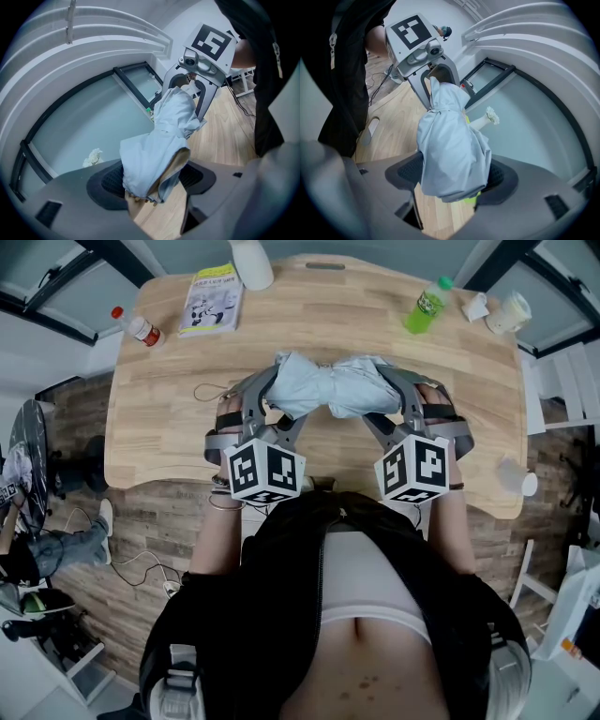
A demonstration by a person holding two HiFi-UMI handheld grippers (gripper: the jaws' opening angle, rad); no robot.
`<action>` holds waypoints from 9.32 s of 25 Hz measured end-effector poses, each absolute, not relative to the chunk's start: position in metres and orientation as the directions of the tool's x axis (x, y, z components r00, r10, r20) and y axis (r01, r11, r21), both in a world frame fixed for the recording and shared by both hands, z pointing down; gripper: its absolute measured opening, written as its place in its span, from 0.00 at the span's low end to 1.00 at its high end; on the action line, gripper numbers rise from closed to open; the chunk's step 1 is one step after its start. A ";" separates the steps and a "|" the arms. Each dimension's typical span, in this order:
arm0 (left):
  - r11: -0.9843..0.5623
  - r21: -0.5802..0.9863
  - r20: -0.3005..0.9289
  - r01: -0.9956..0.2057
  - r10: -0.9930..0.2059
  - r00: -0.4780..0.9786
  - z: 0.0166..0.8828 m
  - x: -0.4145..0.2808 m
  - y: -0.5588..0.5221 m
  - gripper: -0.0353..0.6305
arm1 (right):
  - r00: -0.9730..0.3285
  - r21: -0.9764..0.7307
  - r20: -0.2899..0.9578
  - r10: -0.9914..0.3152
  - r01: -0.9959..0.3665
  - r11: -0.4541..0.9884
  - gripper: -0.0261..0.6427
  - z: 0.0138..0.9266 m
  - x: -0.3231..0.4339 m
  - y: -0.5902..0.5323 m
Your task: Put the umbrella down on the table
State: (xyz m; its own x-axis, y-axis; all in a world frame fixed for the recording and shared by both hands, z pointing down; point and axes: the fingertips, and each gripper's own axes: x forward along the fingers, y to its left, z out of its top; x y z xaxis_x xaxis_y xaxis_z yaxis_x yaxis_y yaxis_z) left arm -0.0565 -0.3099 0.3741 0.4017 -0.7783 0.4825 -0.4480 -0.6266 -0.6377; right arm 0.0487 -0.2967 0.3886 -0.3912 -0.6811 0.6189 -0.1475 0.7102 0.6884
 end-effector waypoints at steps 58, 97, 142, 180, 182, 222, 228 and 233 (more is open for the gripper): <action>-0.720 -0.529 0.610 -0.449 -0.691 0.388 0.426 -0.060 -0.298 0.54 | -0.365 0.597 0.718 -0.592 -0.113 0.794 0.58 0.437 0.043 -0.283; -0.776 -0.448 0.695 -0.443 -0.614 0.373 0.463 -0.057 -0.295 0.54 | -0.352 0.525 0.779 -0.519 -0.089 0.847 0.58 0.472 0.044 -0.279; -0.814 -0.391 0.745 -0.430 -0.554 0.372 0.503 -0.054 -0.295 0.53 | -0.352 0.439 0.827 -0.439 -0.083 0.895 0.58 0.515 0.046 -0.280; -0.829 -0.353 0.782 -0.434 -0.516 0.350 0.532 -0.058 -0.286 0.53 | -0.343 0.373 0.860 -0.377 -0.079 0.924 0.58 0.545 0.042 -0.271; -0.831 -0.350 0.784 -0.433 -0.513 0.349 0.535 -0.058 -0.286 0.53 | -0.343 0.368 0.862 -0.373 -0.080 0.926 0.58 0.548 0.042 -0.271; -0.825 -0.345 0.803 -0.447 -0.506 0.314 0.561 -0.068 -0.282 0.53 | -0.330 0.366 0.868 -0.371 -0.080 0.927 0.58 0.568 0.034 -0.267; -0.830 -0.326 0.810 -0.452 -0.492 0.319 0.565 -0.068 -0.281 0.53 | -0.330 0.372 0.865 -0.377 -0.082 0.925 0.58 0.569 0.034 -0.268; -0.833 -0.320 0.815 -0.451 -0.485 0.318 0.566 -0.069 -0.280 0.54 | -0.333 0.370 0.865 -0.376 -0.083 0.925 0.58 0.569 0.034 -0.266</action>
State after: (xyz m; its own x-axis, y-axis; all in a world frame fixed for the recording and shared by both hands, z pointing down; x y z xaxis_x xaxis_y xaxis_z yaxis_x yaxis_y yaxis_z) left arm -0.0689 -0.2799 0.5661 0.3180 -0.4848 0.8147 -0.4514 -0.8332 -0.3196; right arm 0.0336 -0.2665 0.5693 -0.3330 -0.3761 0.8647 -0.0834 0.9252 0.3703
